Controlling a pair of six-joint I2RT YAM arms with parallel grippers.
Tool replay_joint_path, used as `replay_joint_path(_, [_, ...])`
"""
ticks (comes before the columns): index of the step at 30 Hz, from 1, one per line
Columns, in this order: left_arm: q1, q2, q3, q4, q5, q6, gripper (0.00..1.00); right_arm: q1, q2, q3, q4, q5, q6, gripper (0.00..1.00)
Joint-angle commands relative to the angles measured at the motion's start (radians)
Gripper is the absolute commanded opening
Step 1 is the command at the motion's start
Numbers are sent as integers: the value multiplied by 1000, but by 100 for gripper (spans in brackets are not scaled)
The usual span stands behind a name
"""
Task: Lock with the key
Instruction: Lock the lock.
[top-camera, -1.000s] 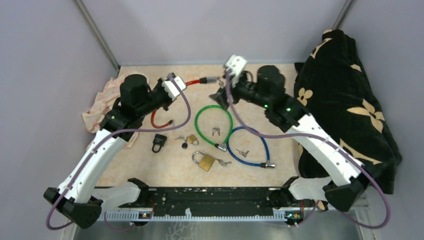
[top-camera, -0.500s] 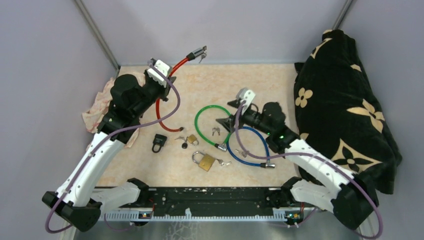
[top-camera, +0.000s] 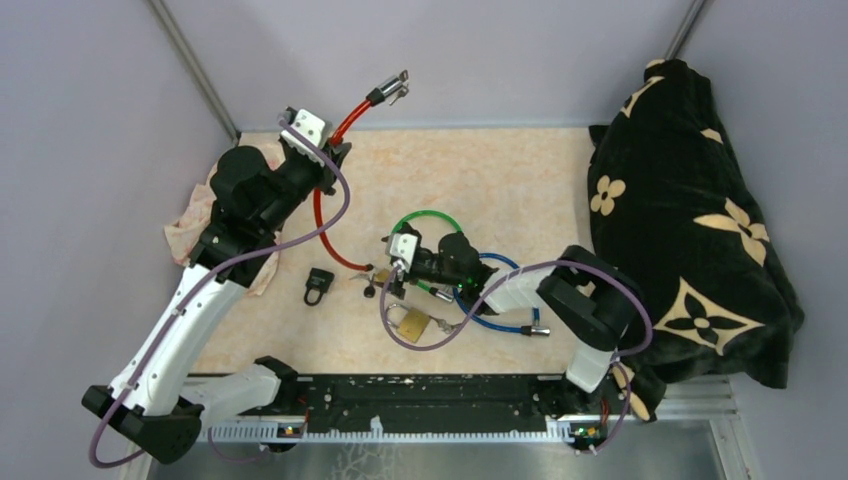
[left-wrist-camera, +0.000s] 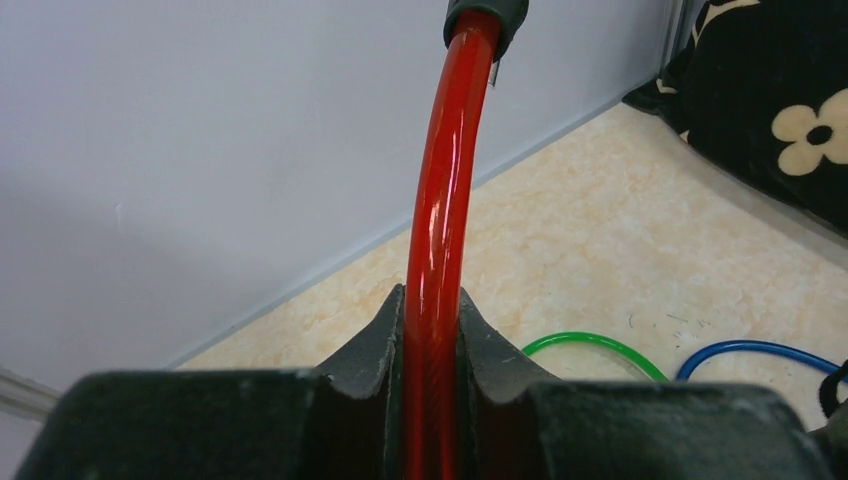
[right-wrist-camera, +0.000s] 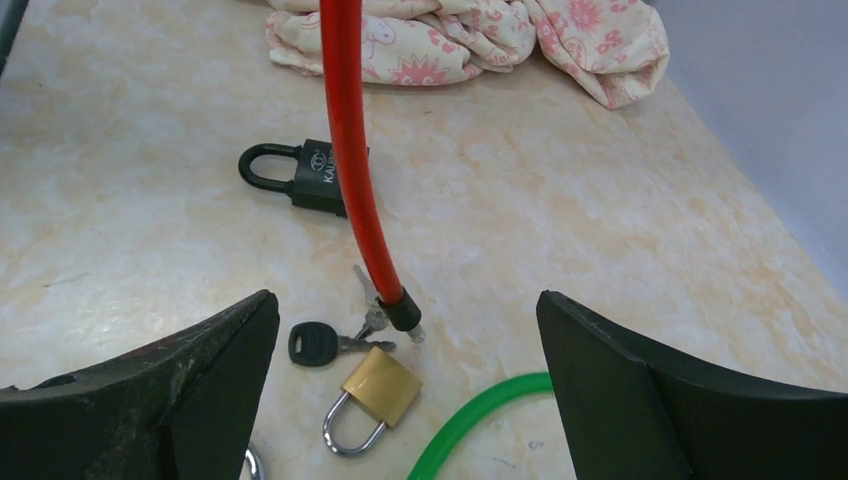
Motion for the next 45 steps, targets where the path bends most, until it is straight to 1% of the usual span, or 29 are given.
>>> replay_joint_path(1, [2, -26, 43, 87, 5, -15, 0, 31, 89, 111, 97, -60, -106, 97])
replay_joint_path(2, [2, -30, 38, 95, 3, -12, 0, 35, 110, 118, 103, -56, -97, 97])
replay_joint_path(4, [2, -31, 35, 105, -7, -5, 0, 38, 132, 109, 156, -27, -25, 96])
replay_joint_path(6, [3, -30, 31, 120, -26, -2, 0, 37, 117, 72, 239, 55, 79, 95])
replay_joint_path(7, [2, -32, 26, 137, -28, 3, 0, 37, 99, 53, 256, 89, 110, 95])
replay_joint_path(8, [2, -31, 17, 163, -28, 15, 0, 37, 75, 40, 247, 127, 146, 95])
replay_joint_path(11, [2, -21, -7, 312, -28, 36, 0, 34, 9, 18, 182, 253, 268, 96])
replay_joint_path(14, [1, -17, -58, 523, 8, 69, 0, 9, -32, 41, 60, 363, 568, 96])
replay_joint_path(17, [-1, 1, -83, 714, 14, 118, 0, -55, -77, 81, -79, 479, 933, 98])
replay_joint_path(19, [-1, 21, -96, 845, 16, 158, 0, -95, -111, 129, -183, 526, 1092, 98])
replay_joint_path(22, [-6, 58, -116, 1026, 62, 230, 0, -122, -133, 218, -365, 588, 1363, 98])
replay_joint_path(23, [-9, 74, -118, 1071, 81, 246, 0, -123, -131, 234, -395, 594, 1478, 97])
replay_joint_path(26, [-29, 110, -122, 1165, 128, 280, 0, -123, -90, 274, -433, 535, 1773, 91])
replay_joint_path(28, [-44, 130, -124, 1202, 147, 296, 0, -123, -53, 310, -451, 497, 1919, 90])
replay_joint_path(29, [-52, 138, -125, 1217, 148, 299, 0, -123, -31, 322, -433, 490, 1975, 90])
replay_joint_path(31, [-63, 152, -126, 1229, 154, 305, 0, -123, 10, 347, -395, 484, 2075, 90])
replay_joint_path(33, [-72, 157, -131, 1237, 155, 304, 0, -127, 49, 365, -337, 503, 2136, 90])
replay_joint_path(38, [-85, 153, -159, 1249, 153, 299, 0, -132, 163, 463, -303, 512, 2216, 91])
replay_joint_path(40, [-89, 146, -171, 1251, 151, 293, 0, -137, 200, 484, -264, 513, 2249, 93])
replay_joint_path(45, [-92, 117, -206, 1233, 137, 282, 0, -157, 217, 483, -246, 547, 2278, 93])
